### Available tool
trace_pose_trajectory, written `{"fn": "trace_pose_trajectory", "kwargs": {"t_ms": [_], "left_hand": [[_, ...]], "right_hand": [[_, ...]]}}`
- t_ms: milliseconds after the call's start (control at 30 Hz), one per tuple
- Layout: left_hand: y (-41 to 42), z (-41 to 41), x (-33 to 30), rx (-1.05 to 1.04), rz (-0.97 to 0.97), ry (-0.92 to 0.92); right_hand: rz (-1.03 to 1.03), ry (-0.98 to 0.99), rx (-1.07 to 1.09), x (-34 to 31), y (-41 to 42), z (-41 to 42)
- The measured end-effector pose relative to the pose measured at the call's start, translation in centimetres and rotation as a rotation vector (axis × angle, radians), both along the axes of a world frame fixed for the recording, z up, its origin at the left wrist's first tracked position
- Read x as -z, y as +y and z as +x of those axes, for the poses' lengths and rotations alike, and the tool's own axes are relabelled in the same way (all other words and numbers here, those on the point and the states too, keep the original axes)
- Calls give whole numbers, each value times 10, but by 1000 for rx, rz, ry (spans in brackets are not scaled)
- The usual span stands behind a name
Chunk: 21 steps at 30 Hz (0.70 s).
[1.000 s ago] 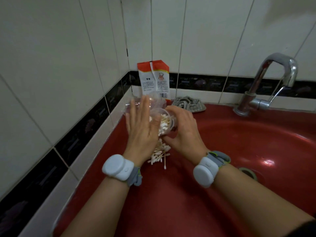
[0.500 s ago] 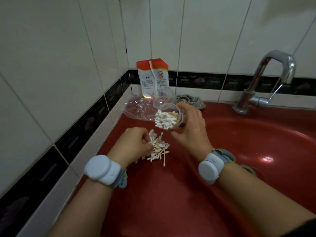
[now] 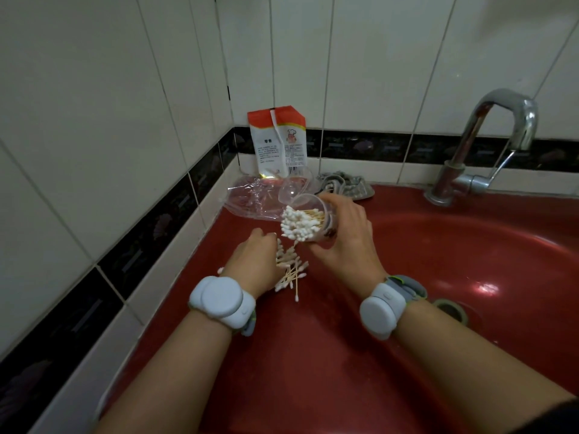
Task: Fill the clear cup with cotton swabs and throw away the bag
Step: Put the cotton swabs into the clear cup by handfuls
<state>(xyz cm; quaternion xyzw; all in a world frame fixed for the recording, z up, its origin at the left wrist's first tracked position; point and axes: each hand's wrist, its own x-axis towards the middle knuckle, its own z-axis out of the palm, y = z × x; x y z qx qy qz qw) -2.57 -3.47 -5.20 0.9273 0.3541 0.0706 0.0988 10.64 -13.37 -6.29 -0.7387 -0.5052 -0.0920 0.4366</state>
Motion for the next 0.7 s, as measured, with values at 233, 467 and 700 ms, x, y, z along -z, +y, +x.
{"fn": "trace_pose_trajectory", "kwargs": {"t_ms": [233,467,700], "left_hand": [[3,6,4,23,58,18],[7,-7,-14,50,9,-158],[23,-22,-26,-21,-147,-395]], "right_hand": [[-7,6,-2,0,-2,0],[-9,2,-4,-2,-4,2],[-23,15,-13,-2,-3,2]]}}
